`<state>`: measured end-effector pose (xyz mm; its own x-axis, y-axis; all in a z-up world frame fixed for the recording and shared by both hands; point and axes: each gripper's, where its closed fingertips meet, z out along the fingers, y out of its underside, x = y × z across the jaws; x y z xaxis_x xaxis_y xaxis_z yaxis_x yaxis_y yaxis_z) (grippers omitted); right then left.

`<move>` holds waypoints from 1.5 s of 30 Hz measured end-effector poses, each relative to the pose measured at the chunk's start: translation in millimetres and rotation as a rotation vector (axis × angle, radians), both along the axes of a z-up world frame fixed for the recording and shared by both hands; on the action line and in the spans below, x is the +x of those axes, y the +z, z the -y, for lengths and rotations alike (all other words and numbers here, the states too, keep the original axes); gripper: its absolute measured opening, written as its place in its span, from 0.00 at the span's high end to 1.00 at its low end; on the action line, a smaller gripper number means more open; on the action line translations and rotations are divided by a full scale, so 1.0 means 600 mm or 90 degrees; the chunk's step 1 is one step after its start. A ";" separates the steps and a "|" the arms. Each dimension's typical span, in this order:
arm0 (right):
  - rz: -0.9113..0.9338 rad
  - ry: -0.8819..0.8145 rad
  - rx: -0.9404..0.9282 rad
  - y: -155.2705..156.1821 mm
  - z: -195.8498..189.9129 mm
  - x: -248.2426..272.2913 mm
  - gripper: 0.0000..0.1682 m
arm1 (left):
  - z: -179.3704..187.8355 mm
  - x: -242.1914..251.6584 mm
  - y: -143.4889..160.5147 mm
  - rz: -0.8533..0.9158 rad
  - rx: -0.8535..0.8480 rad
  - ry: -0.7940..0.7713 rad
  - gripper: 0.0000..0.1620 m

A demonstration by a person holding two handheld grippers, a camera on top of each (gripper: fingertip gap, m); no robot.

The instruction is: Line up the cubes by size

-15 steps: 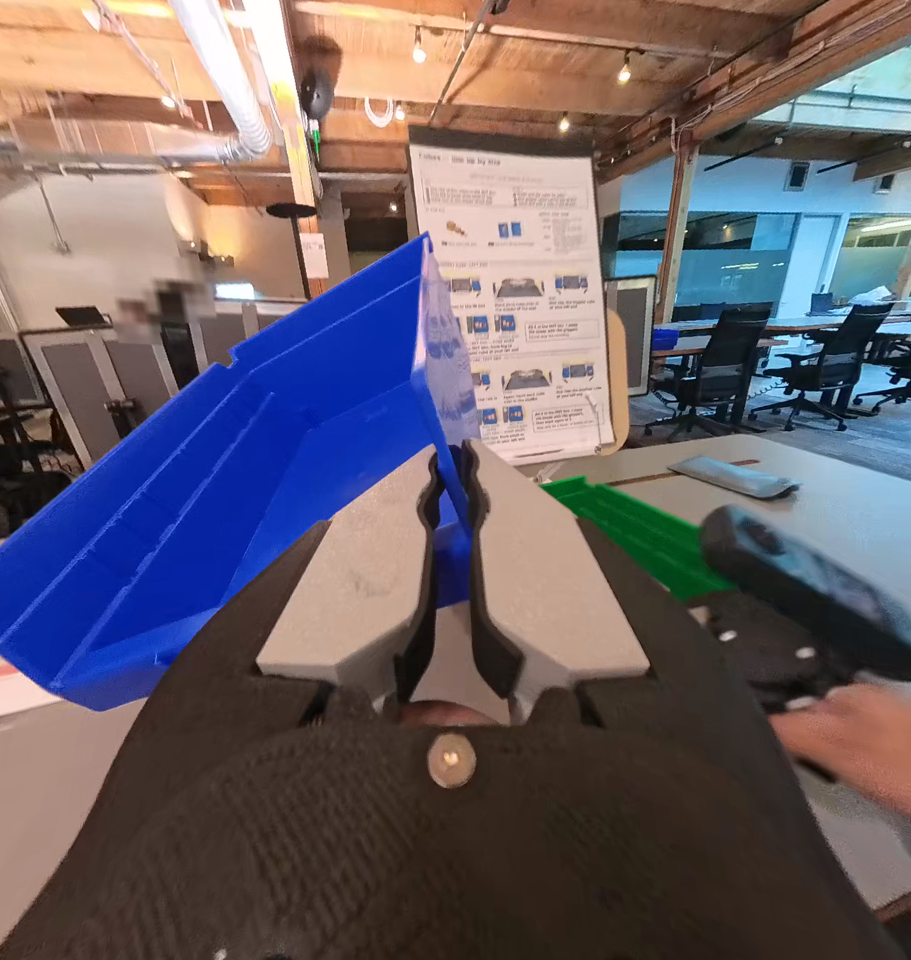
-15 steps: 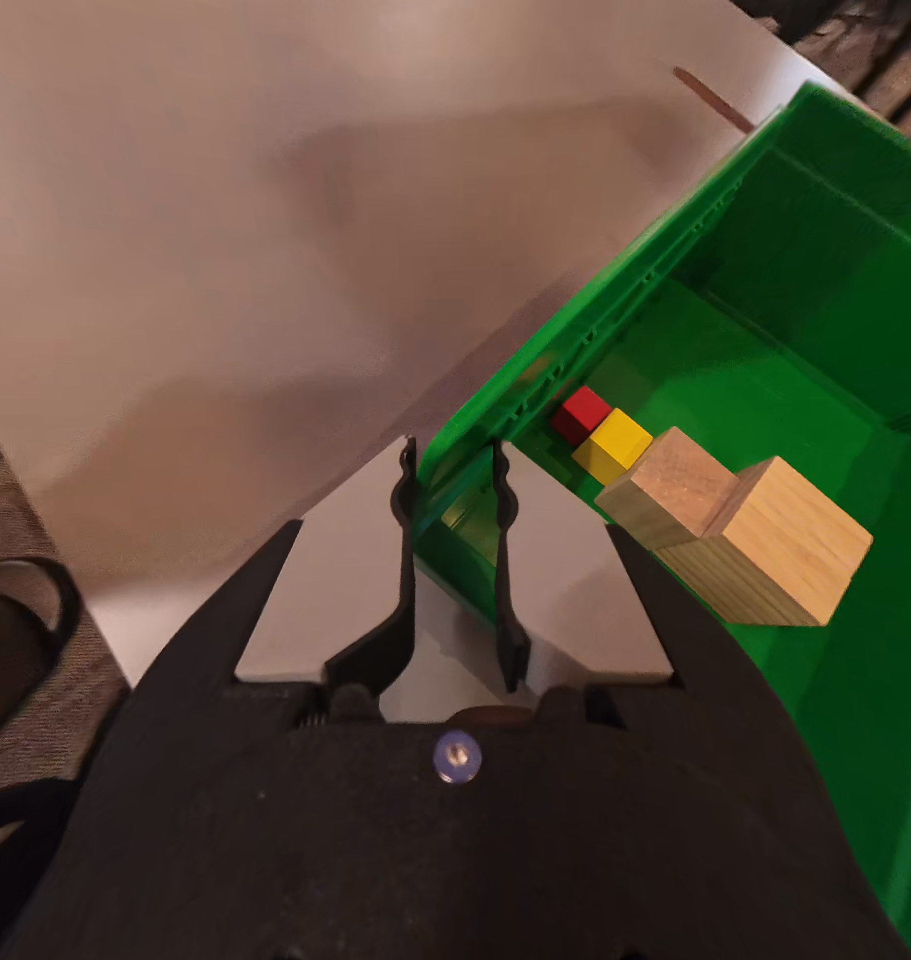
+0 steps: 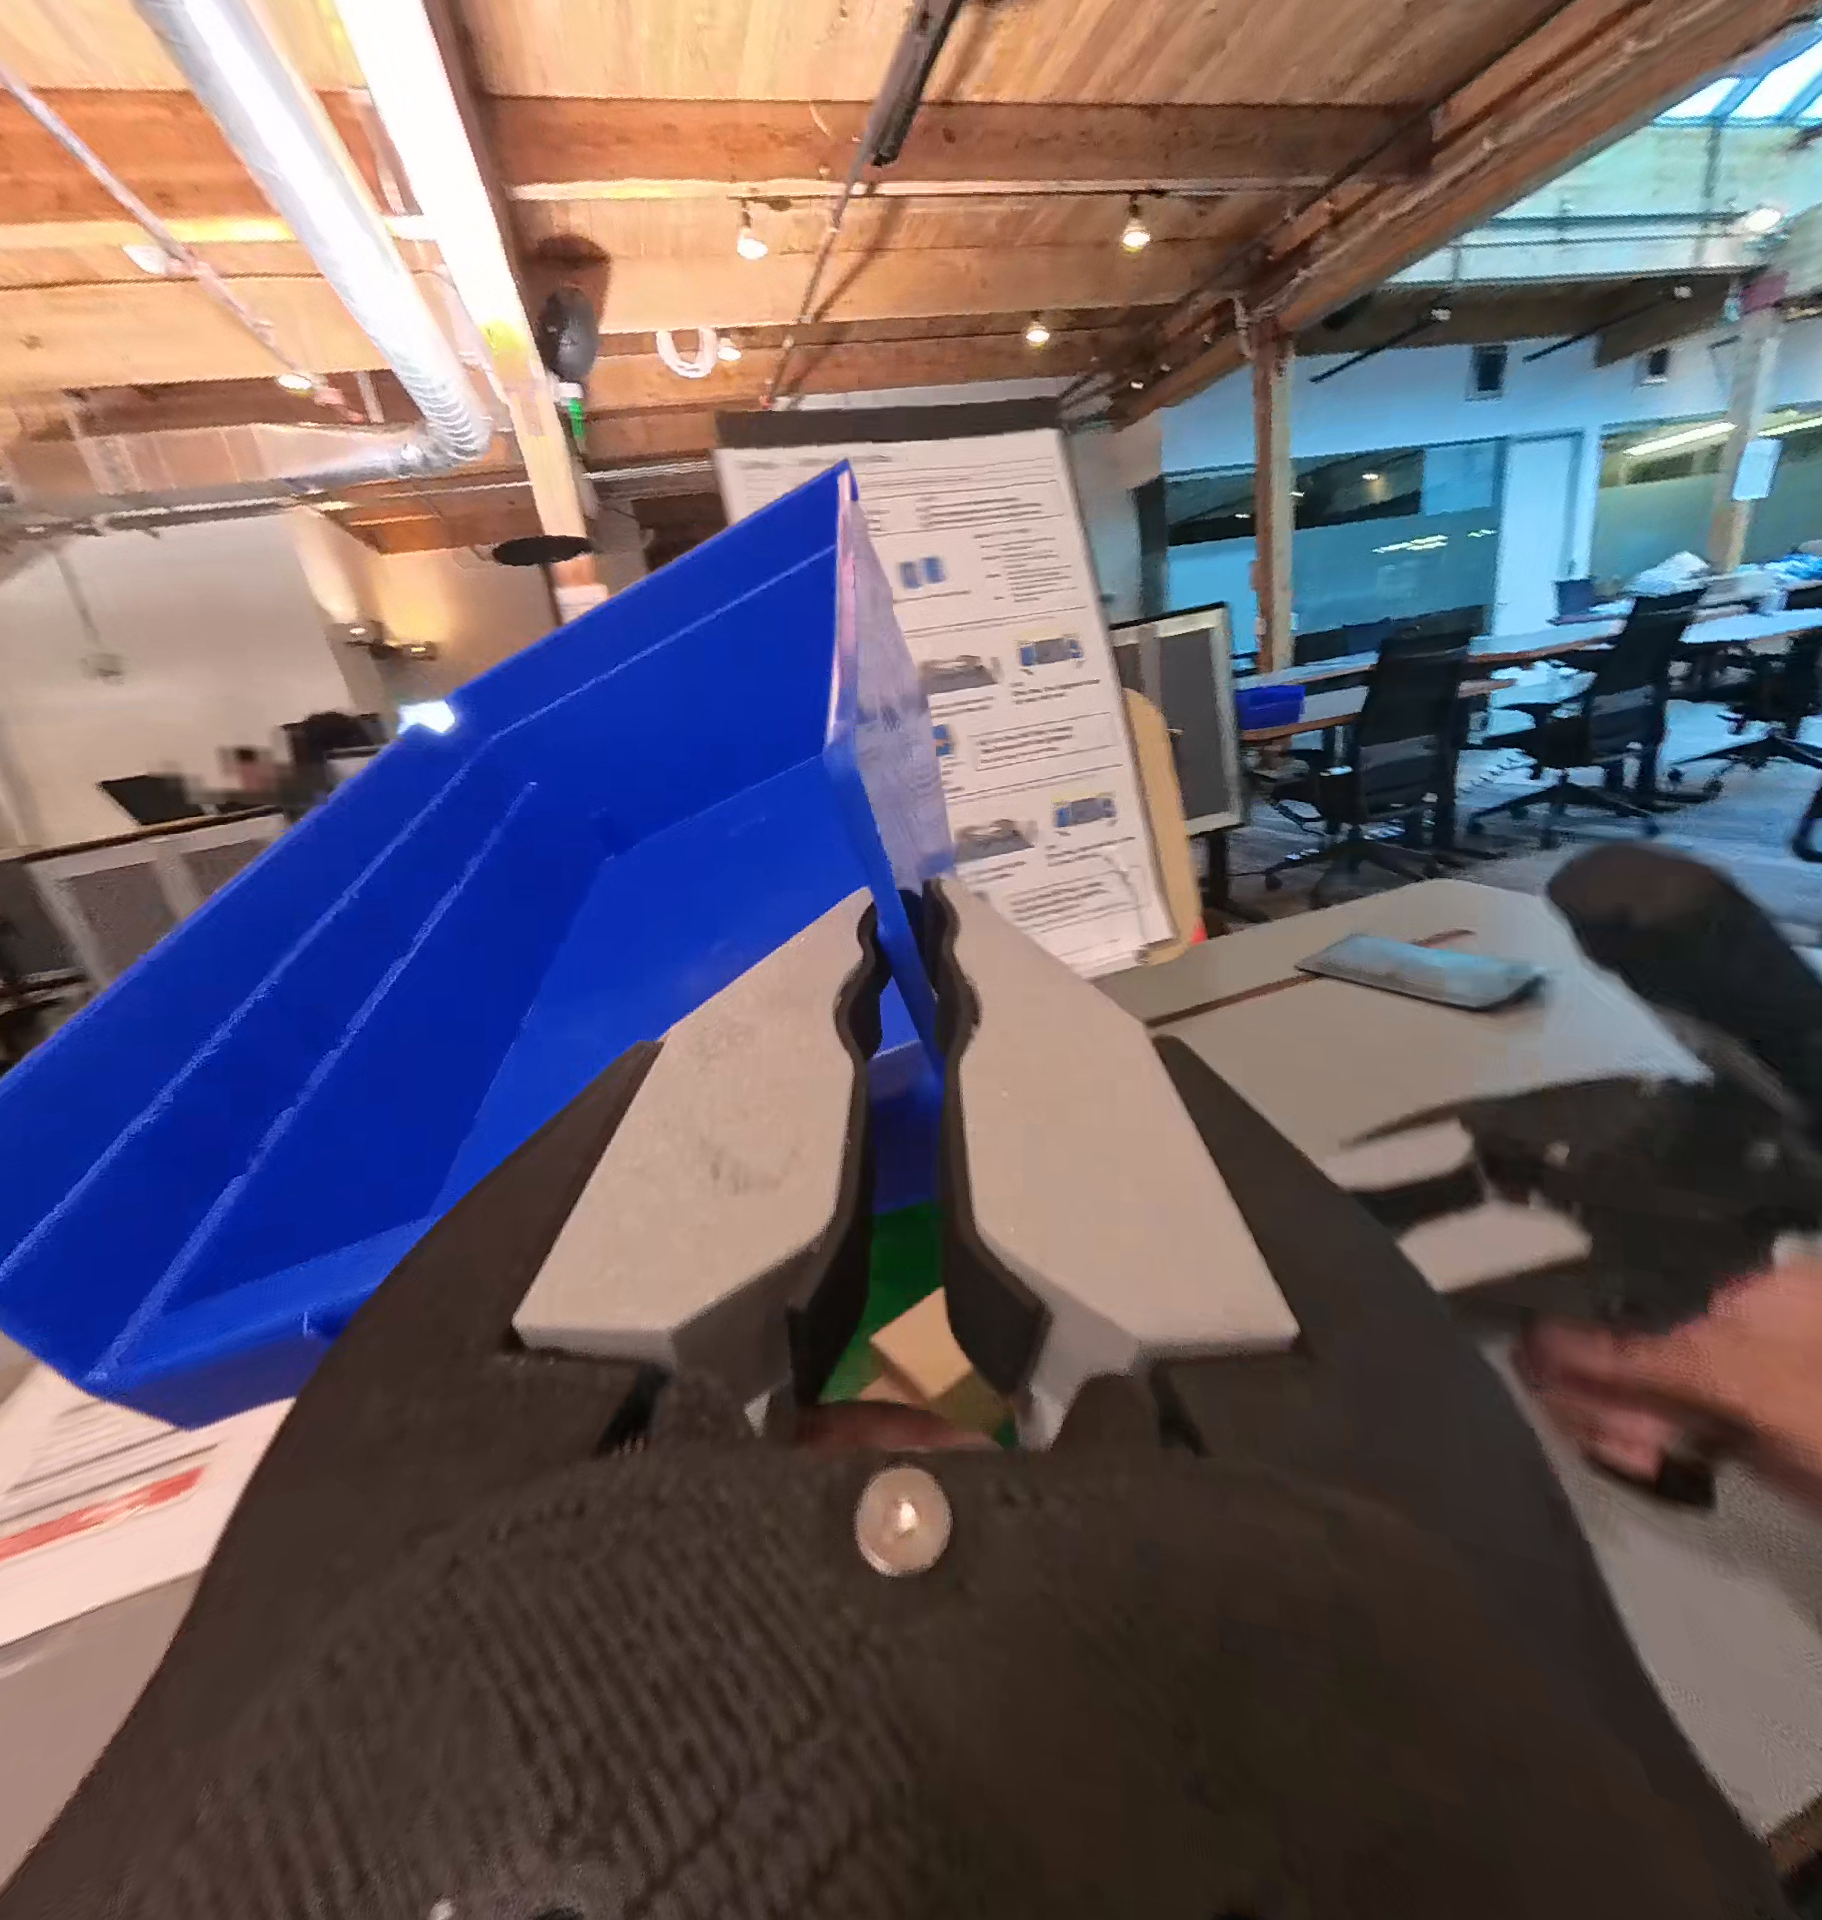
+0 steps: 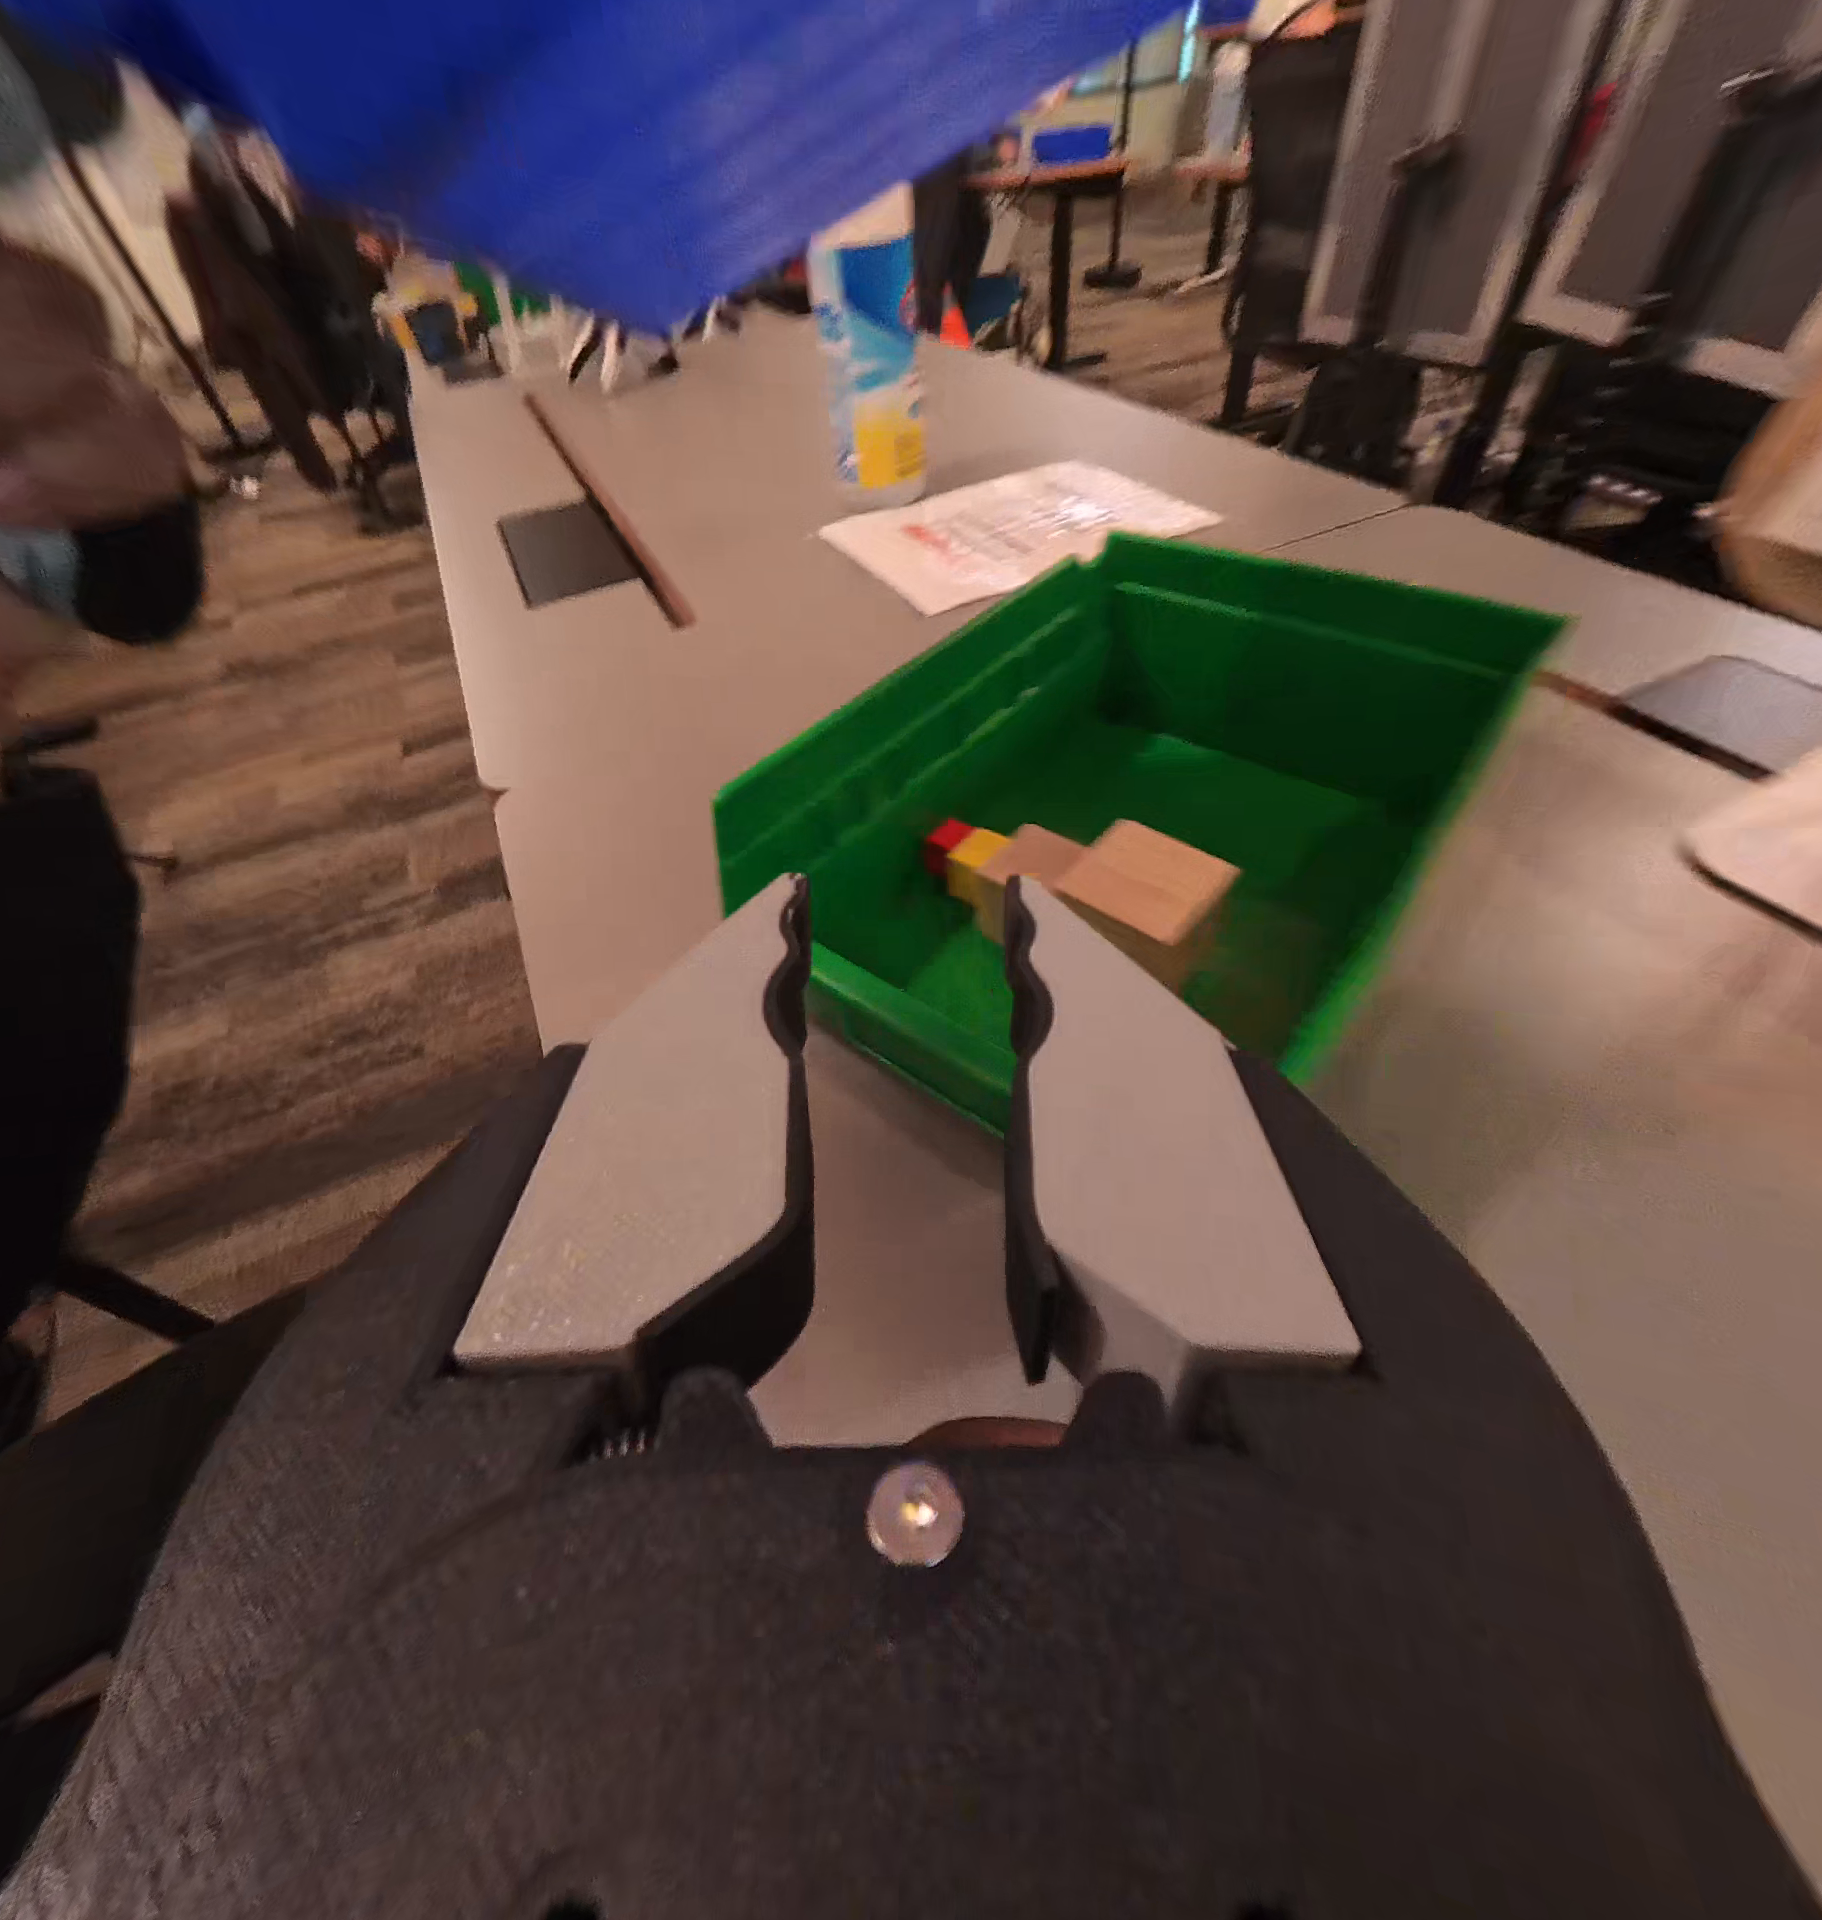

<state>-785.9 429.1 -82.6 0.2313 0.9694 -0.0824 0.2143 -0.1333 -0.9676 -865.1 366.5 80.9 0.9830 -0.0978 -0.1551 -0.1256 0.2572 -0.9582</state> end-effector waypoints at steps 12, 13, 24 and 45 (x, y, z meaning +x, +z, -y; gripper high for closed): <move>-0.018 -0.280 0.002 0.054 -0.162 0.524 0.76 | -0.120 0.411 -0.136 -0.025 -0.112 -0.280 0.98; -0.025 -0.287 -0.002 0.047 -0.165 0.545 0.78 | -0.129 0.440 -0.158 -0.032 -0.122 -0.286 0.98; -0.003 -0.304 -0.054 -0.035 -0.163 0.595 0.80 | -0.217 0.666 -0.401 -0.127 -0.250 -0.320 0.98; 0.265 -0.235 -0.010 -0.193 -0.090 0.465 1.00 | -0.112 0.108 -0.394 -0.140 -0.356 -0.044 0.77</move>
<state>-506.6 483.2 -198.6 0.5709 0.8176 0.0753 0.5149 -0.2851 -0.8085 -800.4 433.9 -155.3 0.9222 -0.2852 -0.2611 -0.3372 -0.2629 -0.9040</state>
